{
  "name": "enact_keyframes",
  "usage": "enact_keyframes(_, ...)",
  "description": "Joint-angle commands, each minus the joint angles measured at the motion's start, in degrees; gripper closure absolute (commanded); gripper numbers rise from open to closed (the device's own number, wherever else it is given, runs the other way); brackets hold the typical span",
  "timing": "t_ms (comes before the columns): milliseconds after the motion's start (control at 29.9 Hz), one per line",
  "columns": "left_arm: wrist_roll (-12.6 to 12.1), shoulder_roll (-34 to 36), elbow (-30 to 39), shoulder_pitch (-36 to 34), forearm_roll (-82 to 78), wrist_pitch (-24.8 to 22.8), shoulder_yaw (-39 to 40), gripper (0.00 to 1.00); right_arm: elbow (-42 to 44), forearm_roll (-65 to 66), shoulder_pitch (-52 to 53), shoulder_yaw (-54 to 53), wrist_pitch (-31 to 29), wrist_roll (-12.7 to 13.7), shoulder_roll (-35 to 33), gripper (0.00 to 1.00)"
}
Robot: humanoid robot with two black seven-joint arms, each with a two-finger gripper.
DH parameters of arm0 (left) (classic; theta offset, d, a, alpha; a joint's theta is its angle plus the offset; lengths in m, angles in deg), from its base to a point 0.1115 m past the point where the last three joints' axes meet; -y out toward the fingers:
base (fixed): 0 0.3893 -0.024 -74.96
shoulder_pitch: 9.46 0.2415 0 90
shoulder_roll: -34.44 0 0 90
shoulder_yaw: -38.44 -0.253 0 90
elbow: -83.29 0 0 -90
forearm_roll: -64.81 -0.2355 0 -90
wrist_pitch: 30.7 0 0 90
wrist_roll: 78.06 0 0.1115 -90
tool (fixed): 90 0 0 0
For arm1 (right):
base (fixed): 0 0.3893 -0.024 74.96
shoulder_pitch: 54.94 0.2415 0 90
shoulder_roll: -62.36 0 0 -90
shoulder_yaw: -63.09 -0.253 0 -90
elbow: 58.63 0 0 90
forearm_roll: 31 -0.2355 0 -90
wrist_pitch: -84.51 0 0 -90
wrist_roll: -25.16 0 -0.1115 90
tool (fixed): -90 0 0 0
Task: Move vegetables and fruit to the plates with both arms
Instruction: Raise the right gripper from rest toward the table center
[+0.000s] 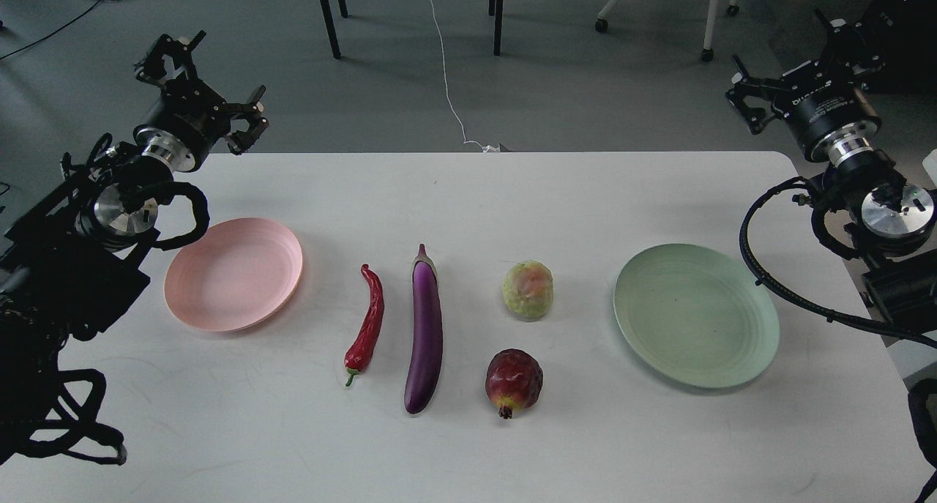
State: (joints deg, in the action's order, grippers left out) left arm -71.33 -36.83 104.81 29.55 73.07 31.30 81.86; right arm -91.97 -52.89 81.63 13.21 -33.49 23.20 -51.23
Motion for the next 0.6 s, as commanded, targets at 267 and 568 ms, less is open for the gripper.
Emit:
enact_keyframes(267, 0.21, 0.61, 0.01, -0.25, 0.0, 0.0, 0.08, 0.01, -0.94, 0.88, 0.97, 1.36, 0.0, -1.29, -1.1, 0.01)
enact_keyframes(568, 0.21, 1.22, -0.07, -0.34, 0.0, 0.0, 0.0, 0.01, -4.72, 6.58, 20.02, 27.0, 0.0, -1.29, -5.93, 0.01)
